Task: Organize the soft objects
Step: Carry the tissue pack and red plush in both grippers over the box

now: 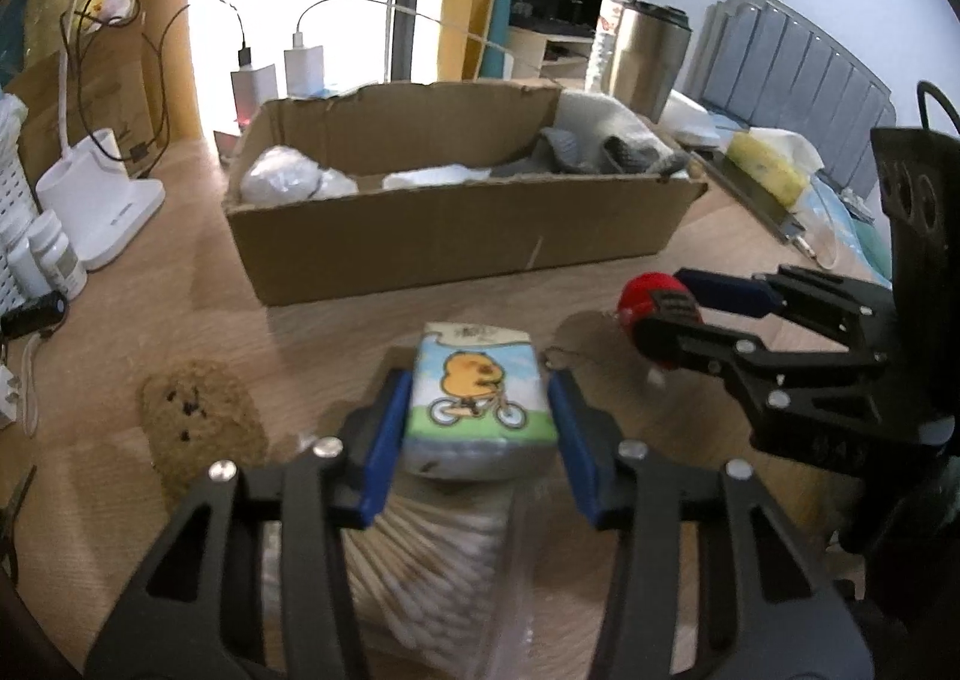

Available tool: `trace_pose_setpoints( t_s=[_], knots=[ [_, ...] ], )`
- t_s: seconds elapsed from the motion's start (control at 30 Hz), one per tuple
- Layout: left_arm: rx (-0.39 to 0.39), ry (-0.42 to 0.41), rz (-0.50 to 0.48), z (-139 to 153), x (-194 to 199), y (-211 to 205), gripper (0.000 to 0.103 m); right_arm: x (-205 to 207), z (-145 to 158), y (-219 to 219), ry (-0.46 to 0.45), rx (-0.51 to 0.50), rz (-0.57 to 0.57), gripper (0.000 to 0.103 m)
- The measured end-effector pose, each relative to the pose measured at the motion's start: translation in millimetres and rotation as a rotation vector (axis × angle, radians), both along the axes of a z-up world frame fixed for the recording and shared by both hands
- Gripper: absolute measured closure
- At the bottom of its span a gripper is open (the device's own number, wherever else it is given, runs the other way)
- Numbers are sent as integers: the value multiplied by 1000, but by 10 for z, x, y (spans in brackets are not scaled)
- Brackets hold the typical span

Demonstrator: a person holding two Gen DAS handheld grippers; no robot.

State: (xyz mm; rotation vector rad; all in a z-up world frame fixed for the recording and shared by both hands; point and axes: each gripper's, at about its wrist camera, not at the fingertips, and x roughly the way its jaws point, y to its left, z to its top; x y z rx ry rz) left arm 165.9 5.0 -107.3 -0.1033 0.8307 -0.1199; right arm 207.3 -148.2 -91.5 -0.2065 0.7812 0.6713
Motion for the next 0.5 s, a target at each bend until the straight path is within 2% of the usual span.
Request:
trace_pose_setpoints(
  t_s=[0.5],
  knots=[
    [-15,-70,-9,285,-110,15,55,-76,243,-16,-61,4,-7,54]
  ],
)
